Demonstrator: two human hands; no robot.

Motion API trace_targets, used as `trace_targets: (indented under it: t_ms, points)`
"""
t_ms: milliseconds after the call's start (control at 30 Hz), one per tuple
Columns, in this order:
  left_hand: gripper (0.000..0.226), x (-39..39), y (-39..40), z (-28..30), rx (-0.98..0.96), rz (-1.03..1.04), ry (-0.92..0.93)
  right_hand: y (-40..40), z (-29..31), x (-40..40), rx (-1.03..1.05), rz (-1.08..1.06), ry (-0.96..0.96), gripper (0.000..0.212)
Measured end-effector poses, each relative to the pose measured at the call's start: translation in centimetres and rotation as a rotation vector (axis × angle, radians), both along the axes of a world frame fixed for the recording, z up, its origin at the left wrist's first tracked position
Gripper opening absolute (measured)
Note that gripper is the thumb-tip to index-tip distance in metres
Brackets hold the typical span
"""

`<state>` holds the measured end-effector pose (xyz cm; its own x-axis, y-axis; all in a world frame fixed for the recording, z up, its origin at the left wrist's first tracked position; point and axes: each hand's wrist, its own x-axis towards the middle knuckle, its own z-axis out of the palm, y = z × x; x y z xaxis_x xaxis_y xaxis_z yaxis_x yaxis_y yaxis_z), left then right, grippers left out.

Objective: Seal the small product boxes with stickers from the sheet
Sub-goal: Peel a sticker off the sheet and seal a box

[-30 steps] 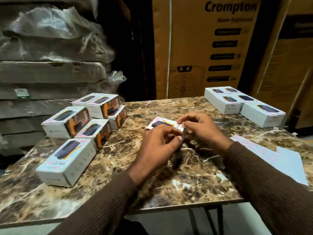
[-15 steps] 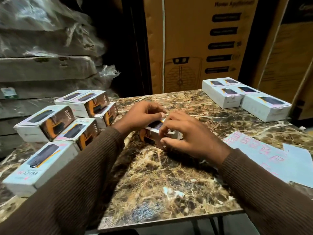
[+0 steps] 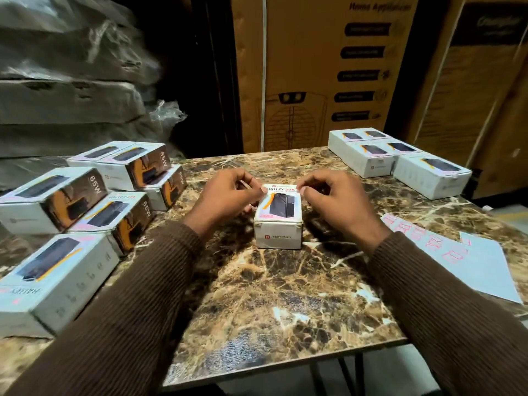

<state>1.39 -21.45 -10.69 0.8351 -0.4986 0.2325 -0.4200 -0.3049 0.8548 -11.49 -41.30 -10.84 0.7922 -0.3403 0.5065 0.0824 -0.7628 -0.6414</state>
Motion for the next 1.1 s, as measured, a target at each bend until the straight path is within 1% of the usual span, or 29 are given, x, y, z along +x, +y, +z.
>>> trace_targets:
  t_ms: [167, 233, 400, 500, 600, 733, 833, 967, 1100]
  points:
    - [0.023, -1.1, -0.5, -0.6, -0.036, 0.032, 0.027, 0.1, -0.3, -0.3, 0.145, 0.053, 0.025, 0.002]
    - [0.026, -1.7, -0.7, -0.5, -0.06, 0.048, 0.003, 0.3, -0.4, -0.2, 0.16, 0.054, 0.019, 0.004]
    - [0.038, -2.9, -0.3, 0.4, -0.193, 0.033, -0.102, 0.3, -0.2, -0.3, 0.144, 0.042, -0.132, 0.016]
    - [0.046, -3.3, -0.2, 0.9, -0.237, 0.011, -0.206, 0.4, 0.1, -0.4, 0.066, 0.049, -0.223, 0.021]
    - [0.051, -3.5, -0.2, 0.8, -0.24, 0.015, -0.274, 0.5, 0.3, -0.5, -0.012, 0.052, -0.265, 0.019]
    - [0.051, -3.5, -0.3, 0.7, -0.239, 0.011, -0.281, 0.5, 0.1, -0.4, -0.037, 0.054, -0.263, 0.015]
    - [0.05, -3.5, -0.3, 0.8, -0.213, -0.005, -0.301, 0.5, 0.1, -0.4, -0.023, 0.052, -0.249, 0.017]
    - [0.045, -3.6, -0.2, 1.1, -0.157, 0.004, -0.382, 0.7, 0.3, -0.6, 0.078, 0.074, -0.258, 0.015]
    - [0.039, -3.7, -0.3, 1.0, -0.143, 0.044, -0.48, 0.8, 0.6, -0.8, 0.127, 0.099, -0.276, 0.011]
